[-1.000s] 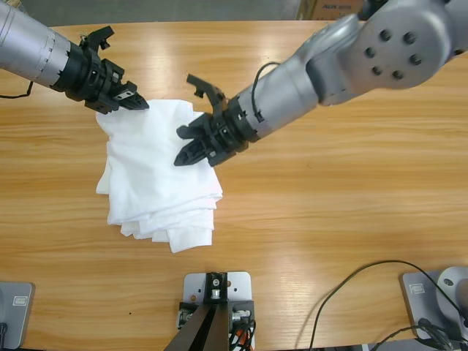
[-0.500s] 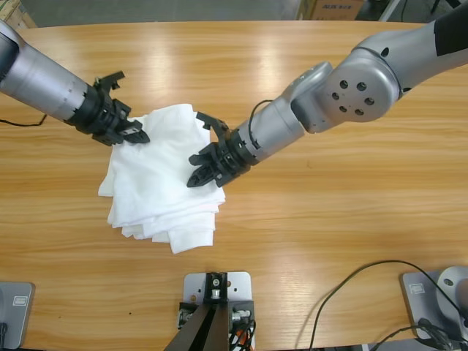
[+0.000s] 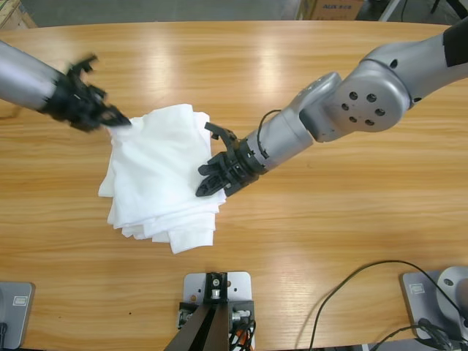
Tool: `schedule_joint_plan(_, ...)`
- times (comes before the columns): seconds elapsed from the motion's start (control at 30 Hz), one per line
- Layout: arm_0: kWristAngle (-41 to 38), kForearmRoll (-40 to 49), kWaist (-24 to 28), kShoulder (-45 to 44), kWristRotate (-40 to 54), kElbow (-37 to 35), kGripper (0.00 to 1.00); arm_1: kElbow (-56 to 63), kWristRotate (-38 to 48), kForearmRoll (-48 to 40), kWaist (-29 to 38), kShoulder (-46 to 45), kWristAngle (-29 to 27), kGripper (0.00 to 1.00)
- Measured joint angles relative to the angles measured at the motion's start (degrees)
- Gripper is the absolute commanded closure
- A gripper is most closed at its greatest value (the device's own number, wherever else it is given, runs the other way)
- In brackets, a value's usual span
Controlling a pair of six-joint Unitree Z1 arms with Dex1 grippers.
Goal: Fold clothes
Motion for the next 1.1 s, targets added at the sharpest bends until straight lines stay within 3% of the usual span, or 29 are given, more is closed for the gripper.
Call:
schedule_joint_plan(0.17, 0.0, 1.72, -2.39, -14.34, -3.84, 0.43, 1.0, -7.42, -0.97, 10.21, 0.04, -7.52, -1.81, 1.0)
schedule_joint_plan(0.3, 0.0, 2.66, -8.09, -18.4, -4.68, 5.92, 1.0, -16.51, -3.43, 14.74, 0.01, -8.74, -2.59, 1.0)
schedule_joint_plan(0.47, 0.0, 2.11, -12.63, -18.44, -5.05, 9.94, 1.0, -23.01, -4.49, 15.73, -1.21, -2.79, -1.08, 1.0)
schedule_joint_plan(0.73, 0.0, -4.68, -15.57, -15.53, -5.47, 14.69, 1.0, -26.35, -5.38, 15.77, -3.98, 7.16, 1.2, 1.0)
schedule_joint_plan(1.1, 0.0, -11.09, -18.8, -6.83, -5.91, 17.9, 1.0, -30.85, -5.38, 15.77, -4.82, 11.6, 2.24, 1.0)
